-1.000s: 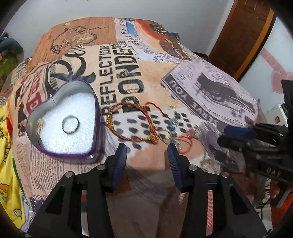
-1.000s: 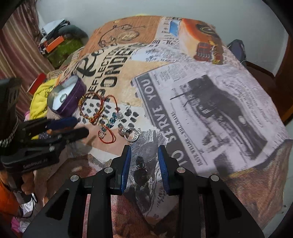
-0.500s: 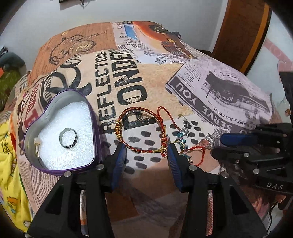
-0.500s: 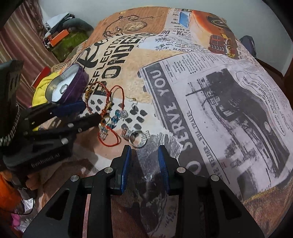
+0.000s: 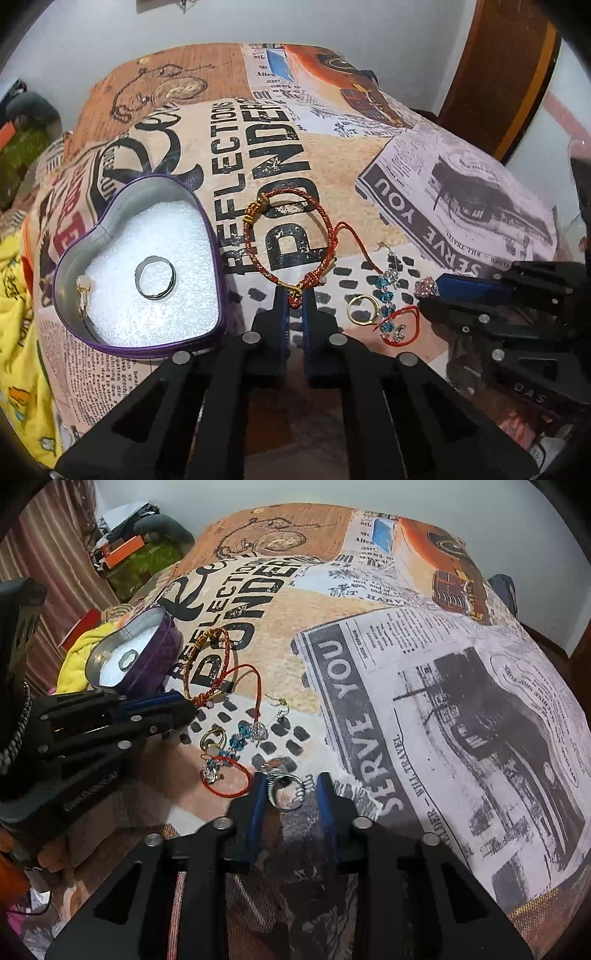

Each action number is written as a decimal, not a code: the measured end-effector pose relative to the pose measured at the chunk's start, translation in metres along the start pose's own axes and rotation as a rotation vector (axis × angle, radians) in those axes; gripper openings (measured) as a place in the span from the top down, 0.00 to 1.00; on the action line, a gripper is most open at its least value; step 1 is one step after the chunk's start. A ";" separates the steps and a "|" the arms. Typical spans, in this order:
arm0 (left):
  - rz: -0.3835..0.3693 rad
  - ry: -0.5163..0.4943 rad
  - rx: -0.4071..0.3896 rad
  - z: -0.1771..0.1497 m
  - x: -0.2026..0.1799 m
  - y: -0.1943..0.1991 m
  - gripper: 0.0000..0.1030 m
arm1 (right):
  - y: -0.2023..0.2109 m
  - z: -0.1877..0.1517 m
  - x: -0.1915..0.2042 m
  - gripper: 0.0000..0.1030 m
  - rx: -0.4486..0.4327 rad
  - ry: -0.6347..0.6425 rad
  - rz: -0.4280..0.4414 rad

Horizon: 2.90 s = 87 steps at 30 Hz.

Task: Organize jewelry
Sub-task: 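Grasp the orange braided bracelet with the left tool while the right tool grasps a silver ring, then carry the bracelet into the tin with the left tool while the right tool drops the silver ring in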

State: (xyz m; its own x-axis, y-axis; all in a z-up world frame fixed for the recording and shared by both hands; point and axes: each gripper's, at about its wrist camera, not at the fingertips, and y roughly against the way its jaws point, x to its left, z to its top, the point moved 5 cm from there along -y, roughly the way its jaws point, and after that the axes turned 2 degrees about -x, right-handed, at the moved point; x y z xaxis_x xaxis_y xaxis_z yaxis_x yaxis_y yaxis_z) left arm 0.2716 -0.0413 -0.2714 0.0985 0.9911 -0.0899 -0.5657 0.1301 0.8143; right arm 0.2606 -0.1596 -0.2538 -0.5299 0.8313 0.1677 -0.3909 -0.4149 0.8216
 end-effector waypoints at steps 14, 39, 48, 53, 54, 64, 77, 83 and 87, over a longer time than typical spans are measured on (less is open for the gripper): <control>-0.036 0.047 -0.017 -0.014 0.009 0.041 0.99 | 0.029 -0.004 -0.004 0.82 -0.041 -0.061 -0.003; -0.002 -0.002 -0.287 0.033 0.026 0.165 1.00 | 0.082 0.031 0.034 0.82 -0.188 -0.014 0.026; 0.035 -0.004 -0.340 0.055 0.048 0.172 1.00 | 0.085 0.057 0.057 0.82 -0.236 0.020 0.059; 0.037 0.003 -0.331 0.063 0.059 0.156 1.00 | 0.079 0.072 0.069 0.82 -0.247 0.033 0.083; 0.034 0.006 -0.327 0.064 0.061 0.151 1.00 | 0.078 0.074 0.071 0.82 -0.249 0.036 0.087; -0.007 0.035 -0.265 0.061 0.077 0.105 1.00 | 0.053 0.090 0.086 0.82 -0.222 0.059 0.100; -0.040 0.033 -0.183 0.035 0.099 0.077 1.00 | 0.021 0.094 0.105 0.82 -0.155 0.081 0.117; -0.042 0.007 -0.153 0.024 0.103 0.074 0.98 | 0.012 0.092 0.109 0.82 -0.128 0.085 0.117; -0.021 -0.002 -0.151 0.018 0.108 0.076 0.79 | 0.007 0.091 0.112 0.82 -0.111 0.093 0.117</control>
State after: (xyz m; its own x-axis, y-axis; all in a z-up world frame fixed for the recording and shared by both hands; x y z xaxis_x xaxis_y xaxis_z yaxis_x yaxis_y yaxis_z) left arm 0.2537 0.0747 -0.2086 0.1132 0.9880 -0.1048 -0.6803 0.1539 0.7166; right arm 0.2671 -0.0355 -0.1799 -0.6417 0.7396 0.2030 -0.4004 -0.5488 0.7338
